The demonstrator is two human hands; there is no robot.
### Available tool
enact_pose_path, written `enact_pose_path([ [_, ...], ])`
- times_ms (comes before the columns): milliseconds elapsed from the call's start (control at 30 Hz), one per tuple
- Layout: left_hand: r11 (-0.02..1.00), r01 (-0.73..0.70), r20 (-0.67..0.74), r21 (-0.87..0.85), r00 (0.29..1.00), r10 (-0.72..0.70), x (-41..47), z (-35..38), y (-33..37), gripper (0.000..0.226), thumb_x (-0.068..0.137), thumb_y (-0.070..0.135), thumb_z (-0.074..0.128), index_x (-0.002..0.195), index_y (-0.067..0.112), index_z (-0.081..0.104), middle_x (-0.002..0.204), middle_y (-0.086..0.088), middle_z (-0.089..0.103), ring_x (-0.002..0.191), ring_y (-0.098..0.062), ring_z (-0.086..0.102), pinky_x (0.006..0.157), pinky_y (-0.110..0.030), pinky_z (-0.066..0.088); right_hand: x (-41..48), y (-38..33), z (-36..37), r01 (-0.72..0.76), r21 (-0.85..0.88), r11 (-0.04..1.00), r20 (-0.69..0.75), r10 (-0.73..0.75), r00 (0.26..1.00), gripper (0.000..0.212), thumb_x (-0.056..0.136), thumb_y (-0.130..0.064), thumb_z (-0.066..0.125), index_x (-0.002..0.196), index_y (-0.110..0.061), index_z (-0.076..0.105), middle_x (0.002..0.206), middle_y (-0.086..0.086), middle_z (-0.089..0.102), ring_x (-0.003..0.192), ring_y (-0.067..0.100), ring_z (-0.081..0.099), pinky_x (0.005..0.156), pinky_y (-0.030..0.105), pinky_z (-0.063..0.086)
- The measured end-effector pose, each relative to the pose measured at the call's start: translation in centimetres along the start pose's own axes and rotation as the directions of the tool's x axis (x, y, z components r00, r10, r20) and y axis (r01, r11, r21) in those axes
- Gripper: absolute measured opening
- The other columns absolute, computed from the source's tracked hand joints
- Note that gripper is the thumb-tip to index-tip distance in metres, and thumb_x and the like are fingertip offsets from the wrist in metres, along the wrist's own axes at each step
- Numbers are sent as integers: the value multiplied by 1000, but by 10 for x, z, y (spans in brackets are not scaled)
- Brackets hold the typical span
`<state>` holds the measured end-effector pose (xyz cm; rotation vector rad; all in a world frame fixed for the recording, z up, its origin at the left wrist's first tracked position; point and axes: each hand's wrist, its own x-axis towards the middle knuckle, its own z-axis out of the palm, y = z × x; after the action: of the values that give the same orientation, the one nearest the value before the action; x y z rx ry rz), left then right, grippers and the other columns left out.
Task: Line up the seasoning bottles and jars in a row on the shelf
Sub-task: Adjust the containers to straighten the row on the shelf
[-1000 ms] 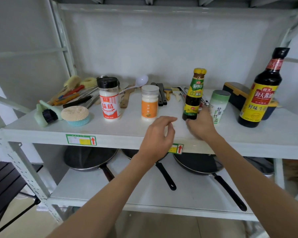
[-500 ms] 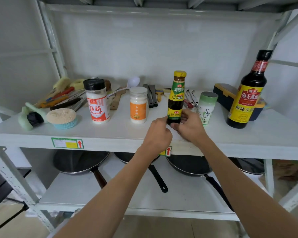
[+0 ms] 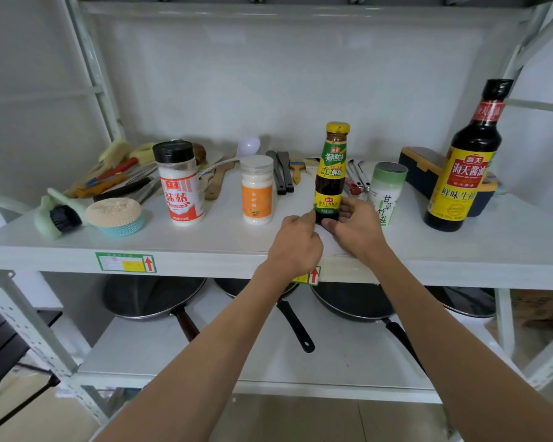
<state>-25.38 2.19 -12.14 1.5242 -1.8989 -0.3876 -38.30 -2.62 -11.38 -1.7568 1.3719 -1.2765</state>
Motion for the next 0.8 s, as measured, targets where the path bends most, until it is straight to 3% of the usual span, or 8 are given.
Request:
enact_pose_path([
  [100,1000,3,11,8,1000,-3,0,1,-1,47,90,10,32,136,6,38,130,-18,52,126,-31,35,99,-37,33,1,1,1,-2,-18,1000,-8,2,1000,54,76,-2,77,126,-5,59,119,9,69,97,9,62,76,6,43],
  [367,999,-13,3,44,1000,13,1,2,-4,50,92,13,31,141,9,33,135,-15,50,129,-29,34,101,-35,33,0,2,2,-12,-63,998,-40,9,999,54,75,-5,79,126,-6,60,118,8,69,97,11,63,88,21,47],
  [567,998,-28,9,54,1000,27,2,4,-7,50,92,12,30,142,8,33,131,-15,53,127,-31,35,99,-34,32,-2,1,2,-21,-52,998,-49,19,999,55,75,-2,78,127,-6,59,120,10,69,103,14,65,89,21,47],
  [800,999,-19,-10,36,1000,20,2,3,-6,49,91,12,31,140,9,36,133,-15,52,125,-30,37,98,-35,34,-1,2,2,-15,-59,998,-45,13,999,57,74,-4,79,127,-6,59,120,9,69,96,8,62,86,18,46],
])
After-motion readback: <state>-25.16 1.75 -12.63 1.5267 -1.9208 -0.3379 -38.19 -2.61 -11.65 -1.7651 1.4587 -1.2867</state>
